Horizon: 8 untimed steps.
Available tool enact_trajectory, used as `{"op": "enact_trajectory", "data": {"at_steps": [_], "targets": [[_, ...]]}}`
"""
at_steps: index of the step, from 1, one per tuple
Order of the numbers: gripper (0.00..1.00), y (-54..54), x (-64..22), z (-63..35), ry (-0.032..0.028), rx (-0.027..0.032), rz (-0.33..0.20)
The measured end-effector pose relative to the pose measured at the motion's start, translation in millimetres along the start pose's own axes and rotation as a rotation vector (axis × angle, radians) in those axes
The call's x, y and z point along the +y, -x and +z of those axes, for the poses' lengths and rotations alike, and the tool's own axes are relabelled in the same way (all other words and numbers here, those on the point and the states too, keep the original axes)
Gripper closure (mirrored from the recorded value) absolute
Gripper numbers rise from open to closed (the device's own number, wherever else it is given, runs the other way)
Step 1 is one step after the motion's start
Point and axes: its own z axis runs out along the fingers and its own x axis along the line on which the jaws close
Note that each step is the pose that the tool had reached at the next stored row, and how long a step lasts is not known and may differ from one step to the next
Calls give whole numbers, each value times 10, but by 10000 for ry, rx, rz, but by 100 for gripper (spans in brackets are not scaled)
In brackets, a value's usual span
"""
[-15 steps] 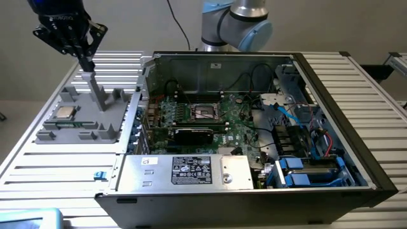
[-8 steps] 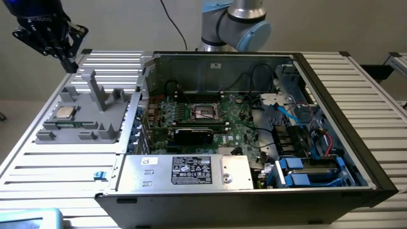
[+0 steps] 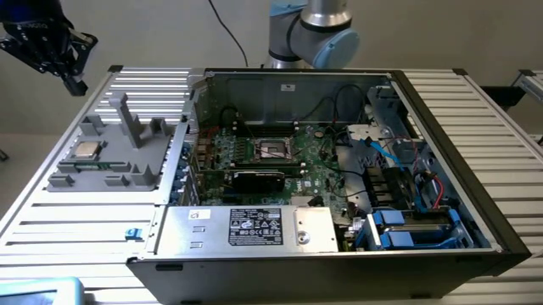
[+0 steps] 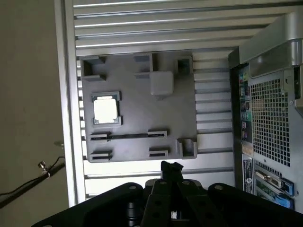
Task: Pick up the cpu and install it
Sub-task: 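Reach for the cpu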
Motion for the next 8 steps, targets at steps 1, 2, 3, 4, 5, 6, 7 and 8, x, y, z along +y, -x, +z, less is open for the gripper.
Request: {"op": "enact_trajectory", "data": {"at_steps": [1,2,3,4,5,6,7,8], "targets": [[89,-32,23,8,-1,0,-1],[89,-63,46,18,-2,1,-2],[89,-93,70,27,-2,0,-1],[89,-121,94,36,-4,1,0],[89,-149,119,45,-5,0,0],[89,-180,145,53,-6,1,-1],[89,-206,170,59,-7,1,-1],[89,-232,195,63,-8,2,-1]]}}
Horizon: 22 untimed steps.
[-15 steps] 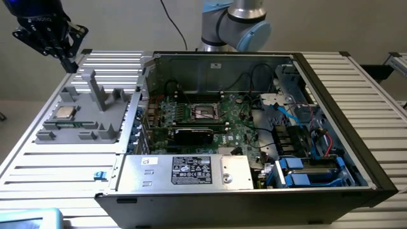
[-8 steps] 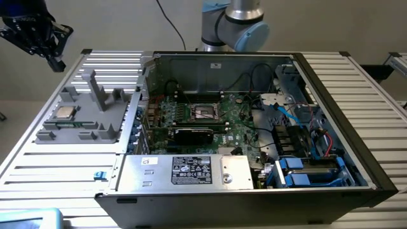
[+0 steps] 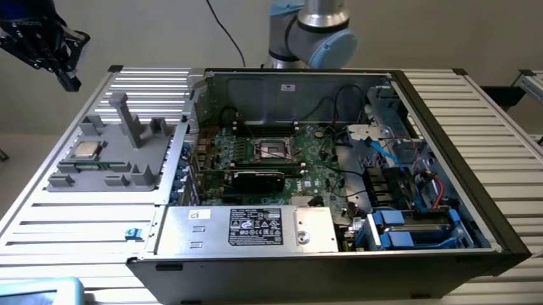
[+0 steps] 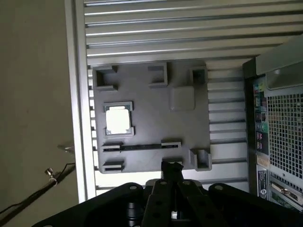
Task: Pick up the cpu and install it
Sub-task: 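Reach for the cpu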
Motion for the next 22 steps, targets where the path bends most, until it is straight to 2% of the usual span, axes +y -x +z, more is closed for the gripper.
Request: {"op": "enact_trajectory", "data": {"at_steps": [16,19,22], "targets": [[89,-650,275,53,0,0,0],[89,-716,328,65,1,2,0],[89,-745,340,70,-2,29,2]]}}
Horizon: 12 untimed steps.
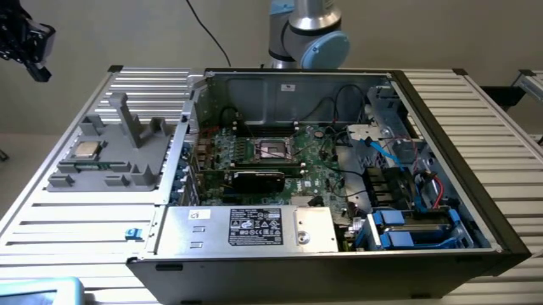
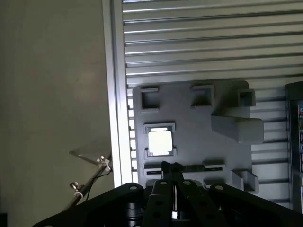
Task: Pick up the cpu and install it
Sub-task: 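Reach for the cpu, then pick up the cpu and move it towards the insertion slot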
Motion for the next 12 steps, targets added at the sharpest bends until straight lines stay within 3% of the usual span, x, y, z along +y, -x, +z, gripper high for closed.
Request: {"op": "enact_trajectory", "data": {"at_steps": [12], "targets": [[89,-2,0,1,1,1,-1]]}}
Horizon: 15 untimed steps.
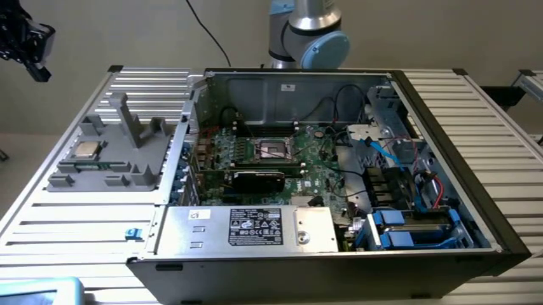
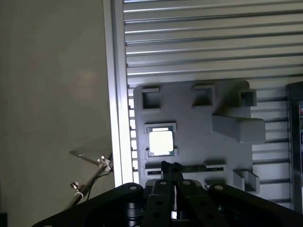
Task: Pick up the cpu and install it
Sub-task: 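Pick up the cpu and move it towards the insertion slot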
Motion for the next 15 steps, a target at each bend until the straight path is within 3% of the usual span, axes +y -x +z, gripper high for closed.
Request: {"op": "enact_trajectory", "data": {"at_steps": [4,7,8,11,15], "targets": [[89,0,0,0,0,0,0],[71,0,0,0,0,0,0],[71,0,0,0,0,0,0],[58,0,0,0,0,0,0],[58,0,0,0,0,0,0]]}}
